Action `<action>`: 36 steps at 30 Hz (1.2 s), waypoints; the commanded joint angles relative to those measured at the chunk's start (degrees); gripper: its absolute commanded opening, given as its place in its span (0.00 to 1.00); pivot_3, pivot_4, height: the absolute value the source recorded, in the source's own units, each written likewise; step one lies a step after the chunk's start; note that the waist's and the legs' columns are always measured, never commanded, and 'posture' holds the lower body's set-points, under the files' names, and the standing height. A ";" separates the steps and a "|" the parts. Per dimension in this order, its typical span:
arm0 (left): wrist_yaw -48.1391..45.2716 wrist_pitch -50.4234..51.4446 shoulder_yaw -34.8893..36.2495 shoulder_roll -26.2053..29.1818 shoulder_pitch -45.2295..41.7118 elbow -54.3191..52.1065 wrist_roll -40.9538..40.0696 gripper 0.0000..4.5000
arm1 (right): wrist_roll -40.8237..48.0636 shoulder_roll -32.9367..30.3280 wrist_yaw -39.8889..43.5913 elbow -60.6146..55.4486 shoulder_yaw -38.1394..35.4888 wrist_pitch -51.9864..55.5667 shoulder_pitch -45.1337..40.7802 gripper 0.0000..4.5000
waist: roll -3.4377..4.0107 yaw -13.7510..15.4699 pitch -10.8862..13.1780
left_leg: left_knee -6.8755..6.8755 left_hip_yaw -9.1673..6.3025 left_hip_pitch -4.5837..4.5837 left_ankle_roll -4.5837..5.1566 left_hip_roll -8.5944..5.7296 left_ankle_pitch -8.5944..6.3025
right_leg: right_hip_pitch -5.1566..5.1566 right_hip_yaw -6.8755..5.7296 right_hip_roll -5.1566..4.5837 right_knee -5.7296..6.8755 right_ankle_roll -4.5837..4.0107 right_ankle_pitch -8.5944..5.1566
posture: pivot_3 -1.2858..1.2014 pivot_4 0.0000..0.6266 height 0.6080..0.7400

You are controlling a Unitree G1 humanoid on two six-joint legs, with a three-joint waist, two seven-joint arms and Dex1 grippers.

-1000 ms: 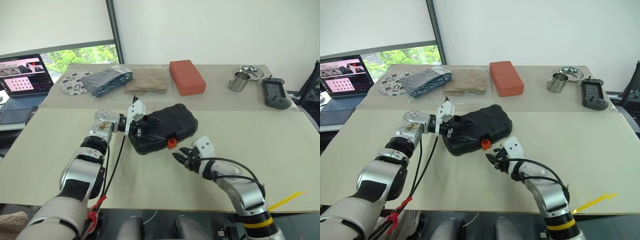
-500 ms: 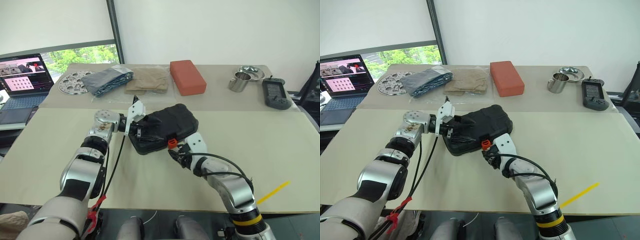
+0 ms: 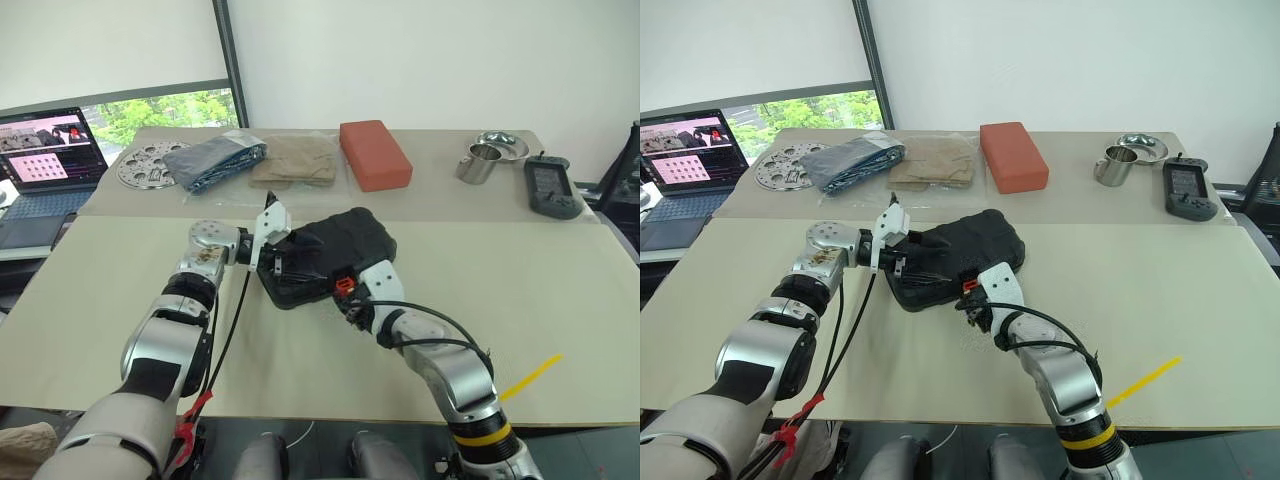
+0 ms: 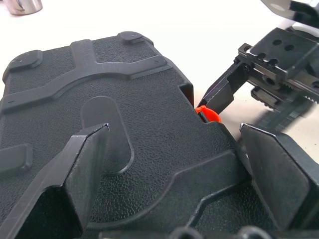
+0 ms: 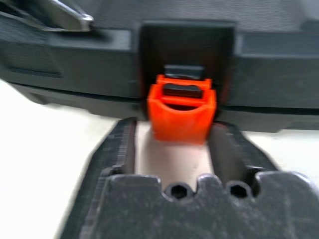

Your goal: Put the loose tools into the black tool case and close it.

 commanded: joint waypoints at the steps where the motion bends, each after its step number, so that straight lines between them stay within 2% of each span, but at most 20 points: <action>1: 0.79 -0.99 -0.50 0.21 -0.09 1.26 2.16 1.00 | -0.74 0.01 -0.26 -1.84 -0.59 -1.09 -1.15 0.26 | 0.00 0.00 0.00 | 0.00 -0.01 0.00 0.00 0.00 0.00 | 0.00 0.00 0.00 0.00 0.00 0.00 | 0.52 0.24 1.00; 16: 1.50 -3.89 -0.76 -0.06 0.44 2.30 3.66 1.00 | -1.48 0.07 -1.73 -8.83 -1.86 0.85 0.49 0.26 | 0.00 0.09 0.00 | 0.01 -0.02 -0.03 0.00 -0.01 0.00 | 0.00 0.01 0.00 -0.01 0.05 -0.03 | 0.52 0.24 1.00; 32: 1.50 -4.57 -0.81 -0.06 0.39 2.90 4.13 1.00 | -1.71 0.74 -1.37 -5.85 -0.99 2.07 -3.05 0.26 | 0.00 -0.02 0.00 | 0.00 -0.03 -0.02 0.01 -0.01 0.01 | 0.00 0.01 0.00 0.00 0.08 -0.04 | 0.52 0.24 1.00; 34: 1.53 -4.56 -0.77 -0.04 0.46 2.80 4.19 1.00 | -0.59 0.60 -0.24 -6.38 -0.86 2.96 -2.85 0.49 | 0.00 -0.05 0.00 | 0.00 -0.04 -0.01 0.02 -0.01 0.01 | 0.00 0.00 0.00 0.00 0.07 -0.05 | 0.52 0.24 1.00; 36: 1.40 -4.58 -0.73 0.05 0.62 2.68 4.28 1.00 | -0.61 0.45 -0.12 -7.15 -0.87 3.37 -2.45 0.62 | 0.01 -0.09 0.00 | 0.00 -0.04 0.00 0.02 -0.01 0.01 | 0.00 0.00 0.01 0.00 0.08 -0.05 | 0.52 0.24 1.00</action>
